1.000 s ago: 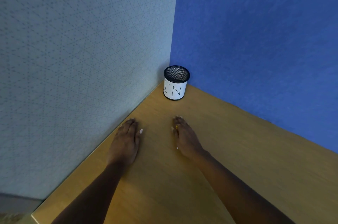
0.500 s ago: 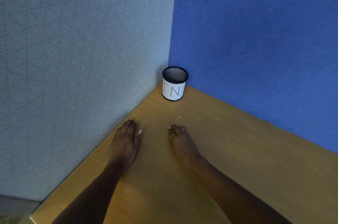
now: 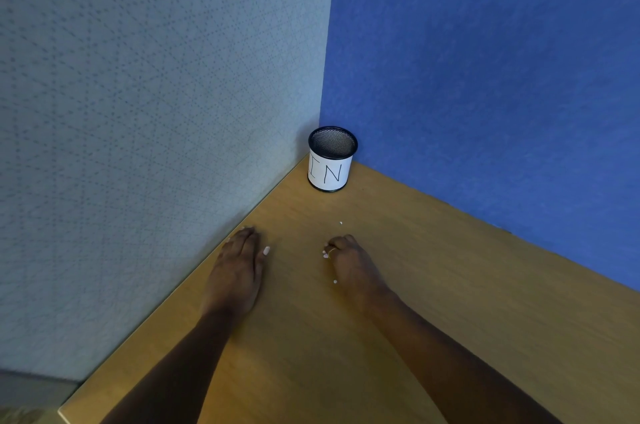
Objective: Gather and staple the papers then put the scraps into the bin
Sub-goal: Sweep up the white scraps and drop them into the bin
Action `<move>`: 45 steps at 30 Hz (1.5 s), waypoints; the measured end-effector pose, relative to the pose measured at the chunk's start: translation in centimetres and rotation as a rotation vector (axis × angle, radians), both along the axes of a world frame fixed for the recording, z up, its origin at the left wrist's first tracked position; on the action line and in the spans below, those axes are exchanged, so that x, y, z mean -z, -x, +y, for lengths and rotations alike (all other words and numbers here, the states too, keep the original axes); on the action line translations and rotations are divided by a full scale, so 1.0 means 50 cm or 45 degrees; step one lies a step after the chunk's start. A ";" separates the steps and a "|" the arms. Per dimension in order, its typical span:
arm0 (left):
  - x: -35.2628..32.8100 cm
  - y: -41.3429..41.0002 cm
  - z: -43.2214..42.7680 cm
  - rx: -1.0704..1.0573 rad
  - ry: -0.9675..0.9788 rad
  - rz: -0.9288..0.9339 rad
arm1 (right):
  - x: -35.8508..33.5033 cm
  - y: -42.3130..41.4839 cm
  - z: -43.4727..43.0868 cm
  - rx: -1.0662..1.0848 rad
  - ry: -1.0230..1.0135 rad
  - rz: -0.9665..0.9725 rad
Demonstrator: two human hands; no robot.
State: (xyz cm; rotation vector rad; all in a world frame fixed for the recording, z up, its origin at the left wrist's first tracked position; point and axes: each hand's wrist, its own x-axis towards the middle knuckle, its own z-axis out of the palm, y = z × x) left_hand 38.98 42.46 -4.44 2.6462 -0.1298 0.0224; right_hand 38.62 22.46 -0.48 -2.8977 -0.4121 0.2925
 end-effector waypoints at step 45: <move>0.001 -0.001 0.001 0.003 -0.008 -0.009 | -0.159 -0.317 -0.043 1.133 -1.359 -0.071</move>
